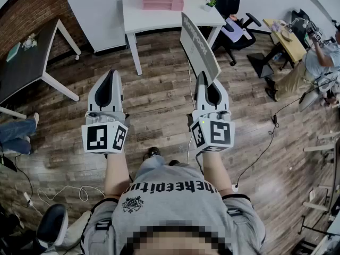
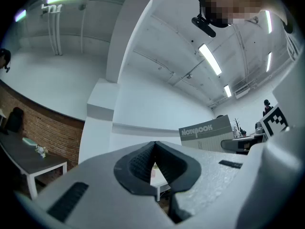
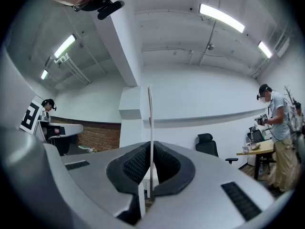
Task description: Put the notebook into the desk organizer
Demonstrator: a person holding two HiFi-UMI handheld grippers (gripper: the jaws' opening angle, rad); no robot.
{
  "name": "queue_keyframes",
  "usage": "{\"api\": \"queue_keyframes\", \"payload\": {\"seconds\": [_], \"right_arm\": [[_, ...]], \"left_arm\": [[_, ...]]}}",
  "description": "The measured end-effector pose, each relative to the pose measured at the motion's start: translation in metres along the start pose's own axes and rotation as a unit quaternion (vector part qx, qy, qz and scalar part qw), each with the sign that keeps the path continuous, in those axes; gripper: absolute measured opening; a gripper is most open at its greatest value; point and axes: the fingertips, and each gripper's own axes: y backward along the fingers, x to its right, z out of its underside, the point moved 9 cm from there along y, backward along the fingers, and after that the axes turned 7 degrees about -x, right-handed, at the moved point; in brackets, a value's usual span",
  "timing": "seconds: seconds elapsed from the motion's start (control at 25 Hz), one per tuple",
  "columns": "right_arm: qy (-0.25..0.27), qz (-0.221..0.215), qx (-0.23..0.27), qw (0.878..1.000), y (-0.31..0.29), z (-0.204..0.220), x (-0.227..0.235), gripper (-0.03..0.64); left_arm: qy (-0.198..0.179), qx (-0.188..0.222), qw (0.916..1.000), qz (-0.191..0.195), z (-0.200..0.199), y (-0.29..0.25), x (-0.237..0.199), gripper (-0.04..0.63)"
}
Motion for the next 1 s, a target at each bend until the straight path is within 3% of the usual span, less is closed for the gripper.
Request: {"api": "queue_keyframes", "payload": {"seconds": [0.52, 1.0], "right_arm": [[0.000, 0.001, -0.001, 1.000, -0.002, 0.001, -0.002, 0.009], [-0.022, 0.008, 0.015, 1.000, -0.030, 0.004, -0.017, 0.009]], "left_arm": [[0.001, 0.001, 1.0000, -0.002, 0.001, 0.000, -0.004, 0.003], [-0.005, 0.000, 1.0000, 0.008, 0.006, -0.018, -0.034, 0.003]]}}
